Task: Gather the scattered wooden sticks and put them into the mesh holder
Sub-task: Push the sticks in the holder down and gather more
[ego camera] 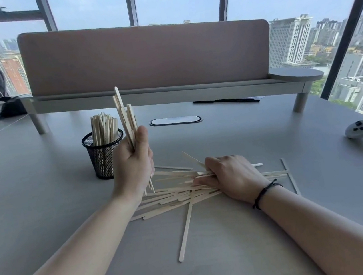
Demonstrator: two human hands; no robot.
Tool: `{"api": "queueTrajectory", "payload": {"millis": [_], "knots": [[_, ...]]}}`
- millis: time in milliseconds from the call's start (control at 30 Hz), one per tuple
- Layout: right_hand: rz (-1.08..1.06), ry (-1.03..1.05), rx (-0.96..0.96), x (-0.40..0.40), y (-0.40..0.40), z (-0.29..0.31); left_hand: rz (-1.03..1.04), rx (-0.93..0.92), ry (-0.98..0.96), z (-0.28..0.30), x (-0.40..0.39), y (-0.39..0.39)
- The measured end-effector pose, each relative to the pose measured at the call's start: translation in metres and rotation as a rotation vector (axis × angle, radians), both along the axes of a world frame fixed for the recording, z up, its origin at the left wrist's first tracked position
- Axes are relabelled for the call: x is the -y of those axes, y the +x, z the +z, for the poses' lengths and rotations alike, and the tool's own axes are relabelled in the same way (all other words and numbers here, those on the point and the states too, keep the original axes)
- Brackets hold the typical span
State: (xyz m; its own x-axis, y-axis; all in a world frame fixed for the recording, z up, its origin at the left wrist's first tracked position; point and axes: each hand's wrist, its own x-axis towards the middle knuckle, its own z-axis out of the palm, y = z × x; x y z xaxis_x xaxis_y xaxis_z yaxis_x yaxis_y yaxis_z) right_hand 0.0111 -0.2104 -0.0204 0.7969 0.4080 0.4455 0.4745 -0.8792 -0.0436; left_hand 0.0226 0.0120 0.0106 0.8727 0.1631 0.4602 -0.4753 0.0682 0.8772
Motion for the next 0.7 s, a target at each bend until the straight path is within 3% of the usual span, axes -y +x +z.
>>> {"api": "queueTrajectory", "payload": {"millis": [267,700], "knots": [[0.017,0.133,0.209,0.001,0.008,0.002,0.005,0.004,-0.002,-0.003,0.000,0.001],[-0.076,0.125,0.101,-0.013,0.021,0.017,-0.005,-0.081,0.012,-0.010,-0.009,0.011]]}}
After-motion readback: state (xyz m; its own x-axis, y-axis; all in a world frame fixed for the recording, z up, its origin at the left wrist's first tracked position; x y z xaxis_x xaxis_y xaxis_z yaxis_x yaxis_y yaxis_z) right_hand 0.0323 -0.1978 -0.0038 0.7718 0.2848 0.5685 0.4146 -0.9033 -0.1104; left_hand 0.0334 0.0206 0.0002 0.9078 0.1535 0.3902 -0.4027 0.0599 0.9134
